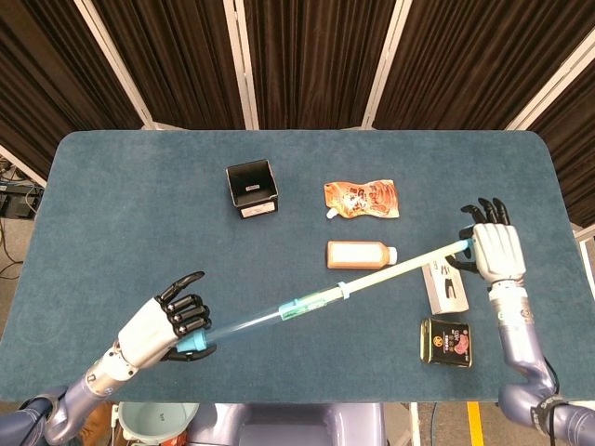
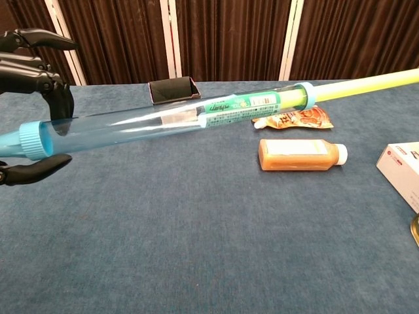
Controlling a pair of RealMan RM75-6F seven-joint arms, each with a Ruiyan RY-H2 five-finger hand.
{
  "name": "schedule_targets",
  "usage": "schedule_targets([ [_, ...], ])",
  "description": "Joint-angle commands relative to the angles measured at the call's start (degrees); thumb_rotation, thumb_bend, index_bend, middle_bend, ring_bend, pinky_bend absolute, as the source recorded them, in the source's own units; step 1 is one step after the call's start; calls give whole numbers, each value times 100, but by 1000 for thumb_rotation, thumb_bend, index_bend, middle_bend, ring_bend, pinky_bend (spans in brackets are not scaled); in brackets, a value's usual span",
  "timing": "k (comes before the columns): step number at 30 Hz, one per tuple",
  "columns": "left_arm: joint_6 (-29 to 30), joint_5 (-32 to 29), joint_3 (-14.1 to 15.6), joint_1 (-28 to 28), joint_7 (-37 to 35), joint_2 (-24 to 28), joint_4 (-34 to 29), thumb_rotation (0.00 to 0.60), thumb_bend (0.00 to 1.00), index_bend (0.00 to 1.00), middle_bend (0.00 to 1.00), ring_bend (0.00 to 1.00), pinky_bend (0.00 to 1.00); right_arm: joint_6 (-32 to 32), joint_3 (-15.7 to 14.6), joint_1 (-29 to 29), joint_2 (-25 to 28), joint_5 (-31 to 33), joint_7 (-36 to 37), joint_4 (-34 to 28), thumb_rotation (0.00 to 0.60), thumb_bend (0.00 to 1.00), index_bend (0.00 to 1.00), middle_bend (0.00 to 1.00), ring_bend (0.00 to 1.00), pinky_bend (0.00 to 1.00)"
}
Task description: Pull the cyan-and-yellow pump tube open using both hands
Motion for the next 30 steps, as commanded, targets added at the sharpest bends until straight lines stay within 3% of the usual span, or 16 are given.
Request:
schedule_targets([
  [1, 32, 44, 24, 24, 13, 17, -4, 600, 475, 660, 587, 486, 160, -166, 83, 113, -26, 172, 65, 183, 600, 229, 871, 254, 104, 14],
  [14, 263, 286, 120, 162, 153, 113, -33, 600, 476, 660, 588, 486, 160, -517, 270, 526, -261, 545, -1, 965, 600, 229, 874, 256, 112, 16],
  [25, 267, 337, 92, 215, 238, 116, -11, 600, 476, 660, 588, 486, 160, -606, 315, 710, -335, 718, -59, 1189, 600, 215, 870, 257, 114, 15],
  [27, 170, 213, -9, 197, 276, 55, 154, 600, 476, 660, 585, 486, 160, -577, 281, 655, -320, 666, 96, 1137, 600, 176, 794, 248, 118, 15],
  [29, 45, 86, -55, 157, 142, -8, 303, 600, 440, 635, 562, 481, 160, -565, 234, 608, -306, 544, 306, 1136, 600, 138, 556, 213, 118, 14],
  [30, 9, 54, -63, 140, 80, -29, 364, 600, 419, 616, 547, 478, 160, -566, 220, 596, -305, 508, 376, 1148, 600, 132, 487, 195, 114, 14],
])
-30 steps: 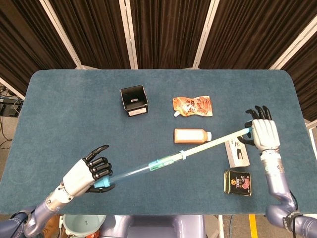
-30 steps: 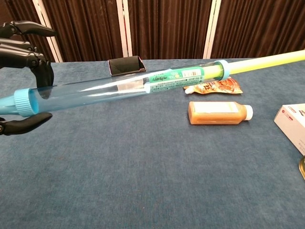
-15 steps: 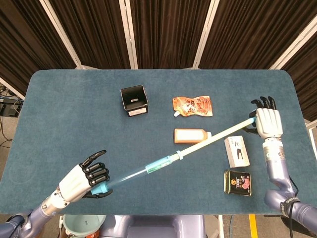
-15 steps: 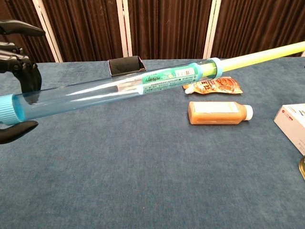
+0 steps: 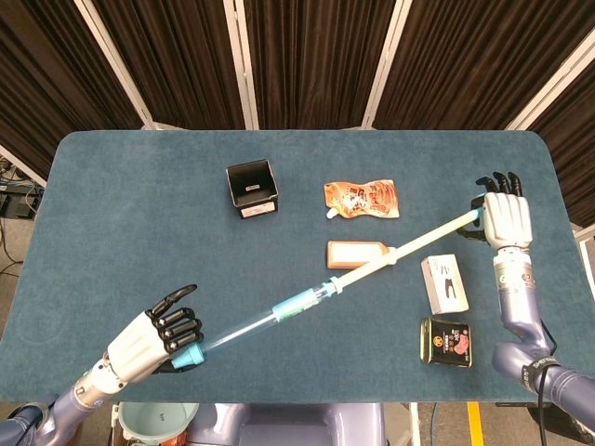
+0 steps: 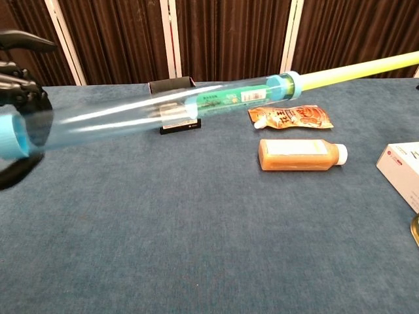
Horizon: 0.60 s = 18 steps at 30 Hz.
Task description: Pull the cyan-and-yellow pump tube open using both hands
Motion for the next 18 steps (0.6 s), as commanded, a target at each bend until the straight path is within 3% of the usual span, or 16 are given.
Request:
schedule_targets([
  [1, -163, -158, -73, -66, -214, -99, 246, 600, 379, 583, 523, 471, 160, 15, -80, -77, 16, -183, 323, 8, 600, 125, 392, 165, 108, 14],
  [5, -206, -268, -111, -134, -565, -246, 647, 600, 281, 442, 432, 435, 160, -32, -156, -105, 18, -260, 460, 61, 600, 103, 165, 78, 83, 14],
  [8, -261, -369, -125, -158, -798, -350, 912, 600, 258, 344, 376, 400, 160, -89, -223, -148, 34, -279, 544, 3, 600, 85, 64, 49, 73, 15],
  [14, -639, -675, -100, -226, -1461, -704, 1726, 600, 240, 266, 332, 380, 160, -103, -439, -302, 45, -504, 874, -215, 600, 55, 0, 26, 62, 15],
  [18, -908, -805, 115, -136, -2124, -1100, 2559, 600, 228, 248, 308, 378, 160, -235, -582, -317, -82, -576, 994, 15, 600, 33, 0, 5, 55, 15],
])
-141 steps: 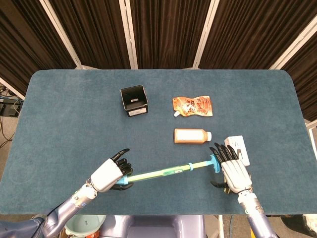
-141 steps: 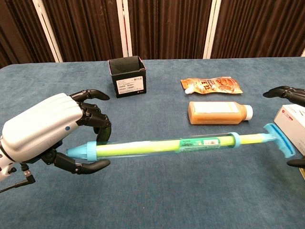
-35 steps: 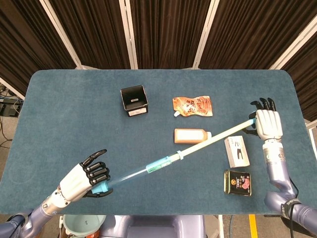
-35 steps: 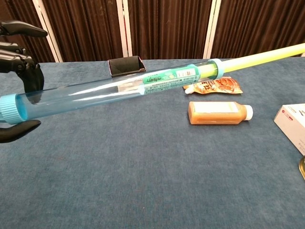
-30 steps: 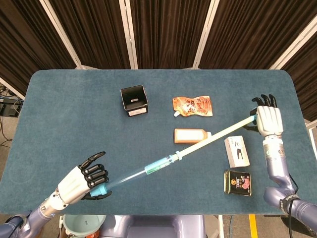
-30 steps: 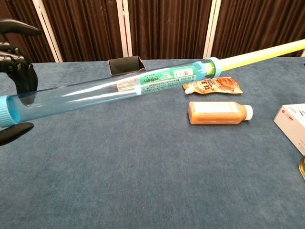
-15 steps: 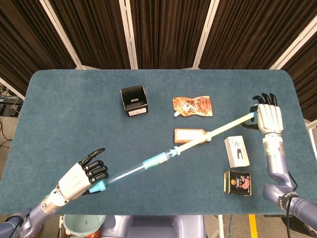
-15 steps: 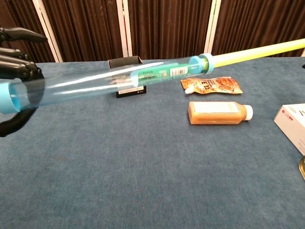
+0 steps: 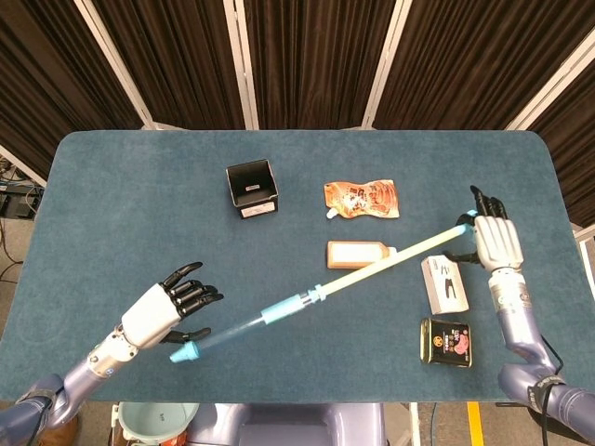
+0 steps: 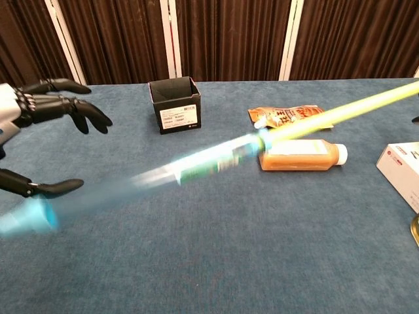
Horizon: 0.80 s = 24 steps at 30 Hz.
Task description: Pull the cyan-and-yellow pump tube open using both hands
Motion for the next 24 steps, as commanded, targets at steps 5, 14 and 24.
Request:
schedule_targets([
  [5, -639, -436, 270, 229, -1116, -812, 1713, 600, 198, 210, 241, 320, 160, -436, -282, 19, -279, 31, -12, 447, 600, 0, 0, 0, 17, 15],
  [14, -611, -996, -87, 371, -1035, -548, 1471, 600, 133, 189, 194, 283, 159, -55, -616, -201, 141, -313, -631, -428, 600, 0, 0, 0, 0, 0],
  [24, -1175, -1483, -28, 713, 477, 1805, -2576, 600, 94, 189, 197, 254, 154, 360, -1048, -525, 1747, -284, -2048, -3399, 600, 0, 0, 0, 0, 0],
])
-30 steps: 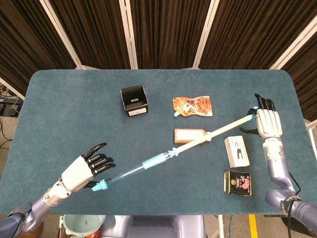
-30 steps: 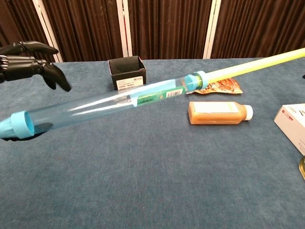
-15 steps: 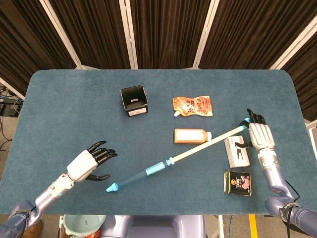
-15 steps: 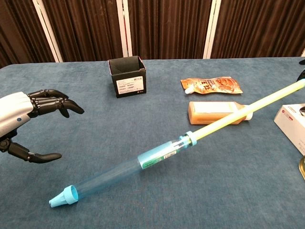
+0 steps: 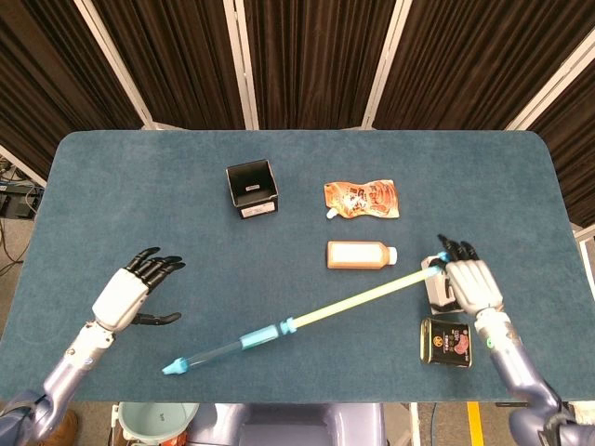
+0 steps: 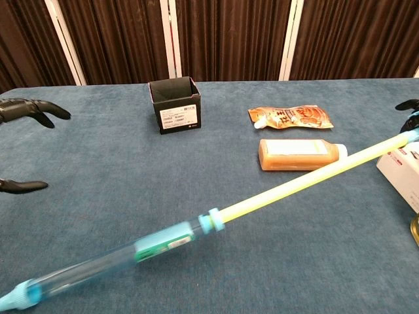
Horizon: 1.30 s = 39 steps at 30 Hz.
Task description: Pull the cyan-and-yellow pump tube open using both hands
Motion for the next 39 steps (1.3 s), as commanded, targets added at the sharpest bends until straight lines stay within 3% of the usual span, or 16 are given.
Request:
schedule_targets([
  [1, -325, -316, 33, 254, 998, 1337, -2148, 600, 94, 189, 197, 254, 154, 541, -120, -244, 748, -353, -257, -1079, 600, 0, 0, 0, 0, 0],
  [8, -232, -348, -40, 391, 1086, 1438, -2407, 600, 91, 189, 197, 254, 154, 1260, 292, -263, 454, -1354, 1214, -428, 600, 0, 0, 0, 0, 0],
  [11, -227, -361, -70, 419, 924, 1415, -2364, 600, 91, 186, 197, 254, 154, 1337, 453, -173, 224, -1399, 1590, -7, 600, 0, 0, 0, 0, 0],
  [16, -188, -325, -138, 433, 870, 1372, -2231, 600, 90, 180, 197, 254, 154, 1098, 458, -30, -3, -1371, 1891, 381, 600, 0, 0, 0, 0, 44],
  [24, -283, -309, -203, 392, 801, 1295, -2075, 600, 90, 180, 198, 254, 154, 1098, 342, -7, -141, -1503, 1682, 609, 600, 0, 0, 0, 0, 127],
  [29, -205, -316, -266, 440, 956, 1275, -2041, 600, 90, 180, 198, 253, 154, 1306, 232, -157, -77, -1548, 1235, 479, 600, 0, 0, 0, 0, 106],
  [34, 38, -367, -343, 626, 1547, 1343, -2141, 600, 90, 179, 189, 227, 144, 1971, -65, -630, -21, -1736, 295, 217, 600, 0, 0, 0, 0, 4],
  [39, -15, -703, -343, 933, 2616, 1650, -2684, 600, 90, 172, 179, 212, 119, 2547, -457, -1301, -184, -1561, -704, 123, 600, 0, 0, 0, 0, 0],
])
